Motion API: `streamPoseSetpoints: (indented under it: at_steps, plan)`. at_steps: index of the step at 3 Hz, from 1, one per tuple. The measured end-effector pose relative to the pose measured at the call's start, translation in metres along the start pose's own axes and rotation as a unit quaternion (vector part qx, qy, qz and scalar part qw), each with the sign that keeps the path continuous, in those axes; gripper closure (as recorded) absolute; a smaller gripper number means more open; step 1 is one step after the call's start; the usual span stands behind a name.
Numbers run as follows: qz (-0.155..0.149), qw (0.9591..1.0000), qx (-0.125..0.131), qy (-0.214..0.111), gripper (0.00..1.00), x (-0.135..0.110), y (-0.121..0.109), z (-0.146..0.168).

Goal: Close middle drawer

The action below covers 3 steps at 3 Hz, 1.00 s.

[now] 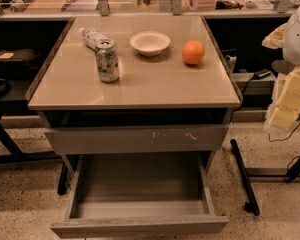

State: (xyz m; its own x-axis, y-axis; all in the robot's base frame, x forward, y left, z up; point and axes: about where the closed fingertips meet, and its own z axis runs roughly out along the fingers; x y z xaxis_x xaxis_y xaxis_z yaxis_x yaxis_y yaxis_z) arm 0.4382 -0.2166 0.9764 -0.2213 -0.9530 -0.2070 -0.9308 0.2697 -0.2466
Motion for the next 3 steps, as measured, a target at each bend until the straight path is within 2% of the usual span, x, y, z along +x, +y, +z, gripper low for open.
streamPoseSetpoints:
  at_steps: [1, 2, 3]
  plan:
    - [0.004, 1.0000, -0.002, -0.005, 0.00, 0.002, 0.003, 0.005]
    - [0.015, 0.9995, -0.010, -0.025, 0.00, 0.007, 0.021, 0.027]
    - [0.013, 0.9986, -0.032, -0.041, 0.18, 0.015, 0.050, 0.079]
